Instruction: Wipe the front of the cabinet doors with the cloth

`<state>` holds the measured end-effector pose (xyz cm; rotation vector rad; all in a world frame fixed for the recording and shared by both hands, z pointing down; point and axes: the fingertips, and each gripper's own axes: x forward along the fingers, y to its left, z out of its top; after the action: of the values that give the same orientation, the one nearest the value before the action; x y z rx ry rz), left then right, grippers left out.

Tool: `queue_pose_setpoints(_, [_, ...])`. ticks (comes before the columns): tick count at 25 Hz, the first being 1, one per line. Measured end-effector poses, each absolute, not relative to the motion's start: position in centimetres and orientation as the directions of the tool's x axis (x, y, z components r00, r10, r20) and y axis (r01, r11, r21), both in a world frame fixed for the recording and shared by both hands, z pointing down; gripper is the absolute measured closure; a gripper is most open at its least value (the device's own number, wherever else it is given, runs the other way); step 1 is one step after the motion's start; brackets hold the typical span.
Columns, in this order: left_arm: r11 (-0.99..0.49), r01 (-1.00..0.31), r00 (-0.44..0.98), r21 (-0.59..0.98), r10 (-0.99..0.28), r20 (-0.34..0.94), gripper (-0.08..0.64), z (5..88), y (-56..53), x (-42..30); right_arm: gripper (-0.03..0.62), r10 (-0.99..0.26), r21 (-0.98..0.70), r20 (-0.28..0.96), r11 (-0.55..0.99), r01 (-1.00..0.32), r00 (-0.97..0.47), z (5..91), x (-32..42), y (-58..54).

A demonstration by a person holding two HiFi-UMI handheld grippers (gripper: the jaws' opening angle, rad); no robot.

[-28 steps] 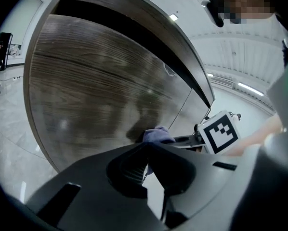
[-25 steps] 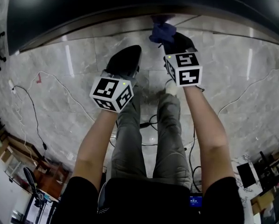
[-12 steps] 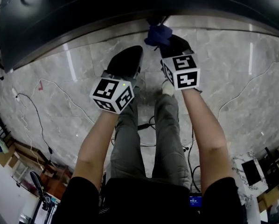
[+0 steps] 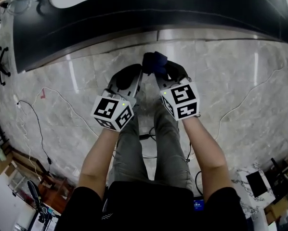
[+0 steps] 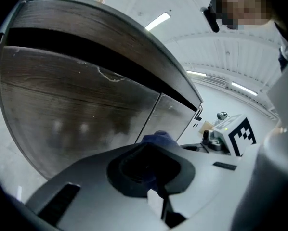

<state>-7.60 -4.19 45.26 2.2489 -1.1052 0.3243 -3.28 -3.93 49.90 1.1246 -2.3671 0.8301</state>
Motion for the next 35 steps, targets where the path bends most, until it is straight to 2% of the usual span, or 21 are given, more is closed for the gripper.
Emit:
queue_pose_setpoints(10, [-0.404, -0.800, 0.583, 0.444, -0.699, 0.414, 0.551, 39.8, -2.9, -7.5, 0.522, -0.563, -0.317, 0.540, 0.552, -0.771, -0.625, 44.3, -2.7, -3.0])
queue_pose_setpoints(23, [-0.462, -0.743, 0.655, 0.483, -0.650, 0.386, 0.551, 39.2, -2.7, -10.5, 0.522, -0.609, -0.268, 0.554, 0.515, -0.814, -0.568, 43.0, -5.5, -4.2])
queue_pose_setpoints(35, [-0.435, -0.775, 0.613, 0.459, -0.694, 0.378, 0.551, 39.8, -4.6, -9.3, 0.522, -0.638, -0.264, 0.497, 0.535, -0.803, -0.588, 42.4, -3.1, -7.2])
